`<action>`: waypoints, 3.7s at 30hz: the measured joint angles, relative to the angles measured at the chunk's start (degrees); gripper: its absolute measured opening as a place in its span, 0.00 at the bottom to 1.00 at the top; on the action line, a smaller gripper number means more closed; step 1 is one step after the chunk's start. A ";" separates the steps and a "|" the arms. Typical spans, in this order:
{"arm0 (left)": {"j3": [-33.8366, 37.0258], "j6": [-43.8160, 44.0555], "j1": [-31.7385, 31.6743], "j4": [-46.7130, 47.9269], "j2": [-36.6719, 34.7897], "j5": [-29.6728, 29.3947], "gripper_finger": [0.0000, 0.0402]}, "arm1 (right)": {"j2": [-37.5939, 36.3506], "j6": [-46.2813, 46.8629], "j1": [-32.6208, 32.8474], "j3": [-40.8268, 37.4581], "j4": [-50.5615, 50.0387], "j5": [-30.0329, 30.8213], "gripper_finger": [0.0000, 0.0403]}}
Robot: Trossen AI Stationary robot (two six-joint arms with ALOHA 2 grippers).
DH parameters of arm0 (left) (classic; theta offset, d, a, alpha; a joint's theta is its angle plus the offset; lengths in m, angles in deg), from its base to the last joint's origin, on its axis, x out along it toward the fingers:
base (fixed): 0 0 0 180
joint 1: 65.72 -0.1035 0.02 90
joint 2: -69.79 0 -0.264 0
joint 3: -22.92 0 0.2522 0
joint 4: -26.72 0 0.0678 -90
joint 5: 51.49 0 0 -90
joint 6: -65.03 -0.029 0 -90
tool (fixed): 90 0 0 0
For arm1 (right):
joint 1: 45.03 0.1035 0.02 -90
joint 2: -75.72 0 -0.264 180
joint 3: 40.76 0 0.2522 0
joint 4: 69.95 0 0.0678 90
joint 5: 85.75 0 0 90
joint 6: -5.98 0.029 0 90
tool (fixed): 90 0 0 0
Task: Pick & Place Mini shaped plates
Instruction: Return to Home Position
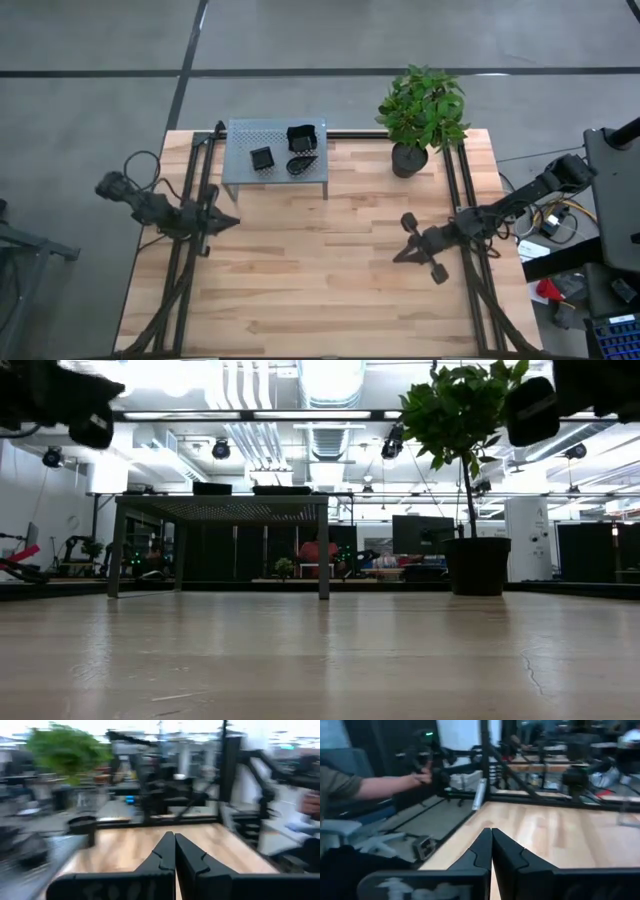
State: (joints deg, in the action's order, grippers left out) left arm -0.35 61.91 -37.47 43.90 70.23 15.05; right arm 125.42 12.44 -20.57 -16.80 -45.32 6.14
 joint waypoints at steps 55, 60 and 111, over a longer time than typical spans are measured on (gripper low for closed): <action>6.48 4.85 -0.03 0.46 1.74 -7.70 0.00 | -1.19 -3.42 -0.10 -7.56 -0.88 -3.25 0.02; 6.48 4.85 -0.04 0.48 1.74 -7.70 0.00 | -1.19 -3.56 -0.10 -7.56 -0.88 -3.25 0.02; 6.52 4.84 -0.04 0.48 1.76 -7.70 0.00 | -1.18 -3.83 -0.11 -7.52 -0.83 -3.31 0.02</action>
State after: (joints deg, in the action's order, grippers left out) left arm 6.18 66.76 -37.51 44.38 71.99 7.35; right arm 124.24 8.61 -20.68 -24.32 -46.15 2.82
